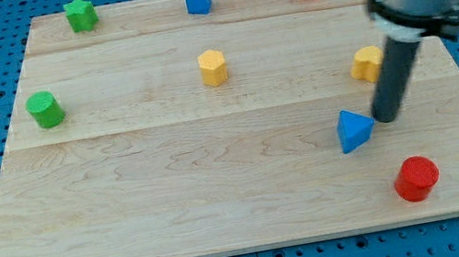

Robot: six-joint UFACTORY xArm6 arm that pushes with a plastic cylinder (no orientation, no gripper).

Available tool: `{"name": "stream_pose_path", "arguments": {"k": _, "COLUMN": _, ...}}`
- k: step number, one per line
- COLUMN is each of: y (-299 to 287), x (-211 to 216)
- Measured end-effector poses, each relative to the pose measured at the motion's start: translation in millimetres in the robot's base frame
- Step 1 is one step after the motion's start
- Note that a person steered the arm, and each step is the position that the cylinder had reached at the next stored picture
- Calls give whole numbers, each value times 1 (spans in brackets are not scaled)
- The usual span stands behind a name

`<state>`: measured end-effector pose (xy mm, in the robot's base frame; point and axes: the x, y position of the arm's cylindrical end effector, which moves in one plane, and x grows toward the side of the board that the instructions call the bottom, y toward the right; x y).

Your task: Push the red circle diagonally to the green circle

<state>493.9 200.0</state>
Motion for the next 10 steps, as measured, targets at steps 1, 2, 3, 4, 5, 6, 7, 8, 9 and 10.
{"name": "stream_pose_path", "arguments": {"k": 1, "y": 41, "x": 54}}
{"name": "stream_pose_path", "arguments": {"k": 2, "y": 45, "x": 104}}
{"name": "stream_pose_path", "arguments": {"k": 3, "y": -23, "x": 99}}
{"name": "stream_pose_path", "arguments": {"k": 4, "y": -118, "x": 73}}
{"name": "stream_pose_path", "arguments": {"k": 5, "y": -127, "x": 67}}
{"name": "stream_pose_path", "arguments": {"k": 6, "y": -127, "x": 67}}
{"name": "stream_pose_path", "arguments": {"k": 7, "y": -128, "x": 67}}
{"name": "stream_pose_path", "arguments": {"k": 8, "y": -128, "x": 67}}
{"name": "stream_pose_path", "arguments": {"k": 9, "y": -124, "x": 67}}
{"name": "stream_pose_path", "arguments": {"k": 10, "y": -118, "x": 64}}
